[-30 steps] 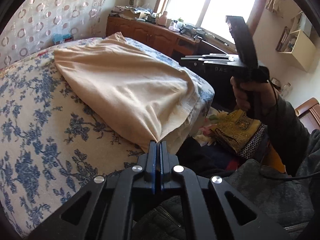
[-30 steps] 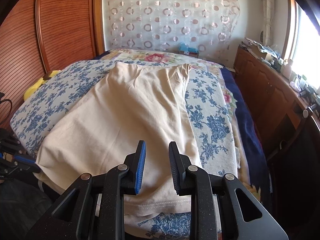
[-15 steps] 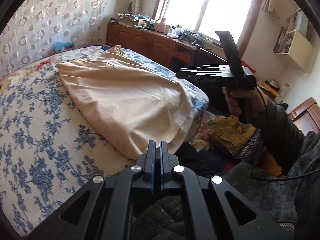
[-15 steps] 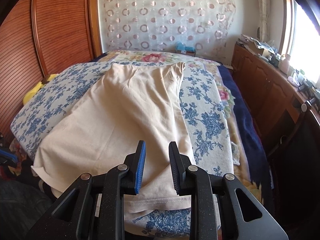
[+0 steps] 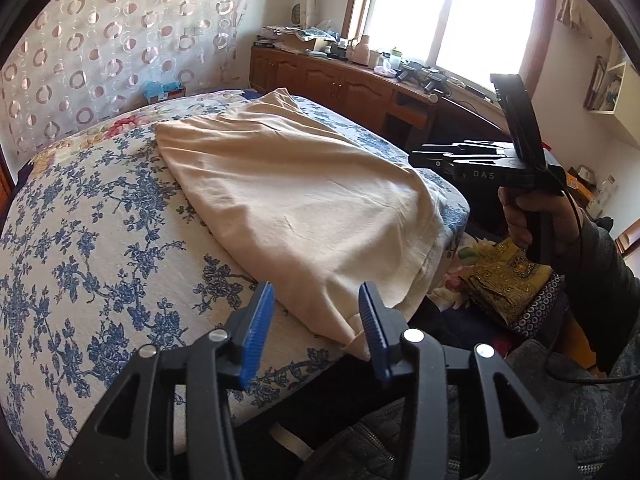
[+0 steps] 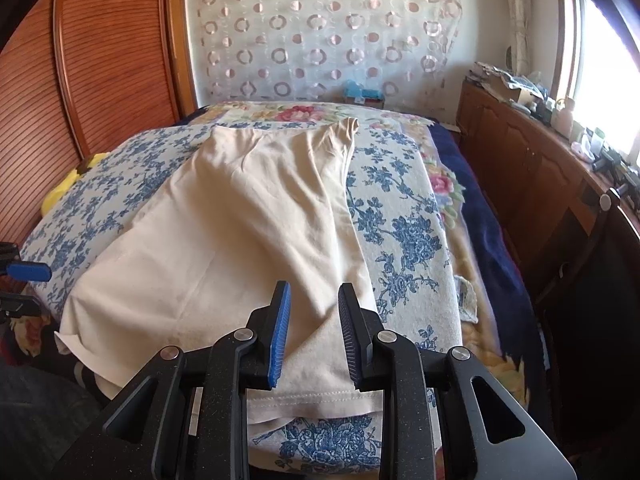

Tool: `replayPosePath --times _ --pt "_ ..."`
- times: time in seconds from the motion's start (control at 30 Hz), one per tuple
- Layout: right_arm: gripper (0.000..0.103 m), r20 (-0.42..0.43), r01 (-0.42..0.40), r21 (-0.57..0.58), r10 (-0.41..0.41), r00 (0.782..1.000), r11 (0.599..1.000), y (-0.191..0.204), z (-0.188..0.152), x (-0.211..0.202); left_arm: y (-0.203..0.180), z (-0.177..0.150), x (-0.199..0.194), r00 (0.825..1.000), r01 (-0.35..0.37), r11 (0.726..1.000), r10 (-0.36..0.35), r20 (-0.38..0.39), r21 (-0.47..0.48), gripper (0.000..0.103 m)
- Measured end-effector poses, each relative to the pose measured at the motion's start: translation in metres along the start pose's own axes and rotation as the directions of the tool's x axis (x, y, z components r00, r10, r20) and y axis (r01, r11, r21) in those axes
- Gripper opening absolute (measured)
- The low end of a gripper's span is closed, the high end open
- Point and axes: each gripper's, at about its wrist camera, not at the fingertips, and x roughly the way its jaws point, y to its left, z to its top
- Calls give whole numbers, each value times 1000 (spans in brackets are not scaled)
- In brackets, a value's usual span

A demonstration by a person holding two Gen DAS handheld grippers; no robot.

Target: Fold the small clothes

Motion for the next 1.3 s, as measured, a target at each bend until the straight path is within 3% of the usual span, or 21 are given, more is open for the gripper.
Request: replayPosePath --times 0.03,0.13,0.57,0.83,1.3 --pt "41 1 0 5 0 1000 1000 -1 -1 0 1 0 1 1000 -5 1000 5 1 -3 47" --pt "49 -1 -5 19 5 1000 1000 -4 -2 2 4 1 4 1000 -24 1000 24 1 -4 54" --pt "52 -54 -3 36 5 999 999 -10 -14 17 26 3 22 991 -137 989 137 -6 -62 55" --pt "53 -108 -4 54 10 994 999 -16 -27 26 25 -1 29 992 -125 990 123 -28 -61 55" --pt "56 -113 5 27 -1 994 1000 -20 -32 20 27 -6 45 995 -79 992 72 -72 -96 55"
